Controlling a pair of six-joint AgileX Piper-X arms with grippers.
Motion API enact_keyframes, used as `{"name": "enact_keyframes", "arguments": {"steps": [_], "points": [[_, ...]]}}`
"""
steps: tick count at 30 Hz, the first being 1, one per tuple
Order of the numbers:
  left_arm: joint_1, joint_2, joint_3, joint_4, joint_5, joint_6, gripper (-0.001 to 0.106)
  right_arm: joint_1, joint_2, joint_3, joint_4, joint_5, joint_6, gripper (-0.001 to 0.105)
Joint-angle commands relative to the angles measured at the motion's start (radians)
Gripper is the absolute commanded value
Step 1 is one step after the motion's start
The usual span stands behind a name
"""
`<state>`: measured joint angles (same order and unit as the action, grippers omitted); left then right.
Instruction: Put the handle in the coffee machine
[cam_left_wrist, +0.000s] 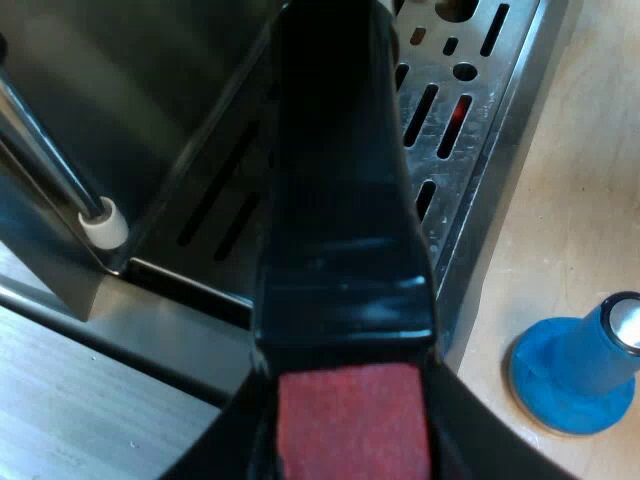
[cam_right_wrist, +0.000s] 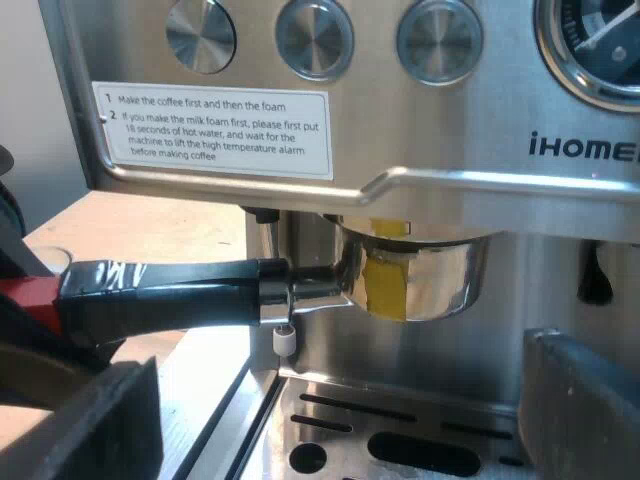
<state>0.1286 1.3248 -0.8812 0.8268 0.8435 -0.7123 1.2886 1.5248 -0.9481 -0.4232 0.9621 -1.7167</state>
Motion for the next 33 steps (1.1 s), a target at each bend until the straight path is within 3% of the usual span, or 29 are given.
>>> {"name": "enact_keyframes", "arguments": {"steps": [1,20,33], "points": [[-0.006,-0.020,-0.014,-0.008,0.048,-0.005,0.000,0.003,-0.001,-0.002,-0.005,0.006,-0.014,0.074],[-0.029,-0.020,-0.023,-0.009,0.040,-0.047,0.000,0.003,-0.001,-0.002,-0.005,0.006,-0.014,0.074],[-0.012,-0.020,-0.023,-0.009,0.027,-0.029,0.000,0.003,-0.001,-0.002,-0.005,0.006,-0.014,0.074]]}}
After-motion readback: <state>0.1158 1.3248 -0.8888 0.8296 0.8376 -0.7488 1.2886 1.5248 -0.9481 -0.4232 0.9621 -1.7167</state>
